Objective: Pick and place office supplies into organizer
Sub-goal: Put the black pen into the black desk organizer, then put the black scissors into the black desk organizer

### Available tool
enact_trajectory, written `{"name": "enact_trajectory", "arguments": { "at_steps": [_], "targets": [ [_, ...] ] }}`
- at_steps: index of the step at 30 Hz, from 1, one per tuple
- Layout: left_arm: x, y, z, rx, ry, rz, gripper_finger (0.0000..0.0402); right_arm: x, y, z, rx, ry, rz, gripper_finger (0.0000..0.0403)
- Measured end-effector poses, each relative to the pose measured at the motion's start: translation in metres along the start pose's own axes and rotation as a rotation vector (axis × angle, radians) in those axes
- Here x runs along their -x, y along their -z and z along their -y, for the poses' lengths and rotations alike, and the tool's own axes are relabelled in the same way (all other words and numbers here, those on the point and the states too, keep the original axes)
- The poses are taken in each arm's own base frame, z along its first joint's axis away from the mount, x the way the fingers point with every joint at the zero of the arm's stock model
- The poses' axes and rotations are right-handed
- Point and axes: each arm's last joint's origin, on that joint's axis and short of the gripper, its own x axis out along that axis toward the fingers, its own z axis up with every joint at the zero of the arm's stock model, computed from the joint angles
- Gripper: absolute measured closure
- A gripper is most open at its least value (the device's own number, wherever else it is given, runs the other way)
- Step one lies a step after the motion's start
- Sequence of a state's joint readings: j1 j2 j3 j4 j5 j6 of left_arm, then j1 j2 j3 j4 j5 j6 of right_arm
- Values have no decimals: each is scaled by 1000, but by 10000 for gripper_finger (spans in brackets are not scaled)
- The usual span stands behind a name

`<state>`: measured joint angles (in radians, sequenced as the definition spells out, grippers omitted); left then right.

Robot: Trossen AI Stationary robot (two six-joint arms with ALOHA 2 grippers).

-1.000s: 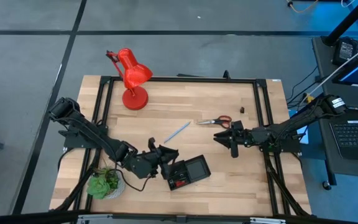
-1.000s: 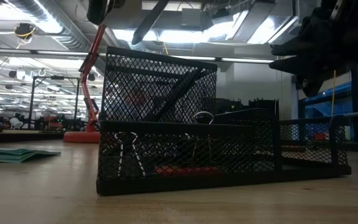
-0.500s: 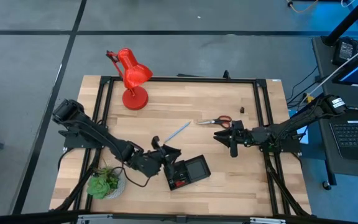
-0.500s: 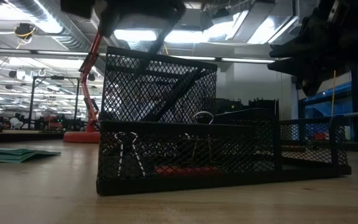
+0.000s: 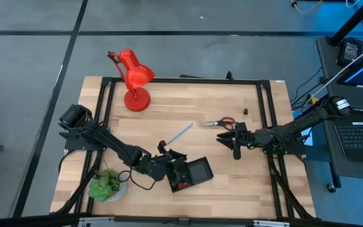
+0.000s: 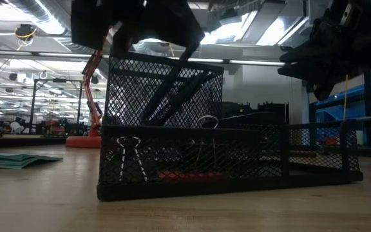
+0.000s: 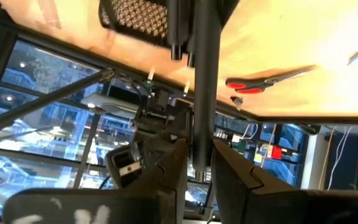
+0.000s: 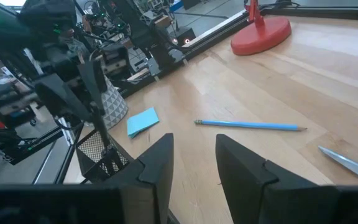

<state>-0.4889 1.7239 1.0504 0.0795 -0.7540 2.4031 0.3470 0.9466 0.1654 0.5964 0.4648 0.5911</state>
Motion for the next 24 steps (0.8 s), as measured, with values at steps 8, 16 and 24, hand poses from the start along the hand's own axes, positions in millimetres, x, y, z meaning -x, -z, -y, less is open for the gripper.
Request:
{"name": "enact_trajectory", "arguments": {
  "at_steps": [8,16,24],
  "targets": [
    [-6,-9,0,131,3,32,328,0,0,0,1,1,-2,281],
    [-6,-9,0,145,2,30,290,0,0,0,3,1,-3,281],
    [1,3,-10,451,-21,-149,284,0,0,0,25,1,-3,281]
  ]
}}
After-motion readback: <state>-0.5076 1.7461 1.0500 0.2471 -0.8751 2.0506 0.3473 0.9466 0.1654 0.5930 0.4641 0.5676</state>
